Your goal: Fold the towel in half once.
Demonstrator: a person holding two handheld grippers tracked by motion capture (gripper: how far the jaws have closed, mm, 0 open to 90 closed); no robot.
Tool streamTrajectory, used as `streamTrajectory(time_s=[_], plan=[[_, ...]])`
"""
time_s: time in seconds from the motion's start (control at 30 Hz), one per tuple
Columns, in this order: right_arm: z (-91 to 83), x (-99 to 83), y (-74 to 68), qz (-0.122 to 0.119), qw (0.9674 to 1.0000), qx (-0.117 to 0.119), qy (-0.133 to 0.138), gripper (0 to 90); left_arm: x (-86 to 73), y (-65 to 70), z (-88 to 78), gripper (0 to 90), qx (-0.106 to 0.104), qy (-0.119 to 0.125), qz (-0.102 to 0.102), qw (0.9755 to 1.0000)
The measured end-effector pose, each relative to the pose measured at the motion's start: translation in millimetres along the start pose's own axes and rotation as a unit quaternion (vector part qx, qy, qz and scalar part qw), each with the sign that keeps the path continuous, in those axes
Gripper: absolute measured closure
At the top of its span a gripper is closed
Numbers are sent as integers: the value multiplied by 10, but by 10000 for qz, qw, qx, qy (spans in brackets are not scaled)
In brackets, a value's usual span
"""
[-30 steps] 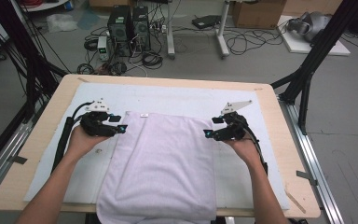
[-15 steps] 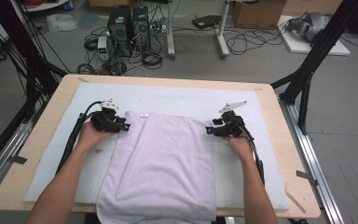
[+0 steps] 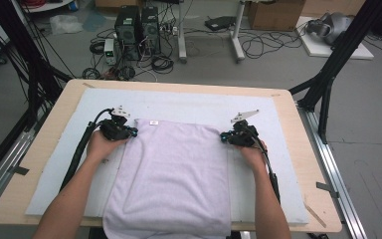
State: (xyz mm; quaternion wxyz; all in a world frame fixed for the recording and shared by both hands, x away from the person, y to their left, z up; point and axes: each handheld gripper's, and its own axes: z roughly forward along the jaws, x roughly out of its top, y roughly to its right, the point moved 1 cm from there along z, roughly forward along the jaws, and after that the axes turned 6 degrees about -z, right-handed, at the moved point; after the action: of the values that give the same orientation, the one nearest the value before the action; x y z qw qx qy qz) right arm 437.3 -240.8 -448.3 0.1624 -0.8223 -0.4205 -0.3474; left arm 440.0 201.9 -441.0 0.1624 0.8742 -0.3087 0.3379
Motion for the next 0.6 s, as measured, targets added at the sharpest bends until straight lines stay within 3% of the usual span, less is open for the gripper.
streamTrajectory(time_s=[0.07, 0.17, 0.4, 0.53, 0.6], plan=[[-10, 25, -16, -45, 9999, -81, -51, 850, 5, -19, -44, 861, 14, 19, 16, 10000], [-78, 54, -12, 31, 9999, -93, 89, 854, 36, -41, -168, 863, -13, 258, -21, 9997], [-420, 234, -79, -74, 9988, -105, 469, 858, 67, 0, -490, 863, -100, 636, 167, 9978], [-646, 280, -209, -126, 9977, 118, 661, 858, -2, 123, -731, 863, -177, 976, 298, 9946], [-759, 257, -316, -208, 9966, 193, 767, 858, -81, 166, -806, 863, -159, 975, 378, 9944]])
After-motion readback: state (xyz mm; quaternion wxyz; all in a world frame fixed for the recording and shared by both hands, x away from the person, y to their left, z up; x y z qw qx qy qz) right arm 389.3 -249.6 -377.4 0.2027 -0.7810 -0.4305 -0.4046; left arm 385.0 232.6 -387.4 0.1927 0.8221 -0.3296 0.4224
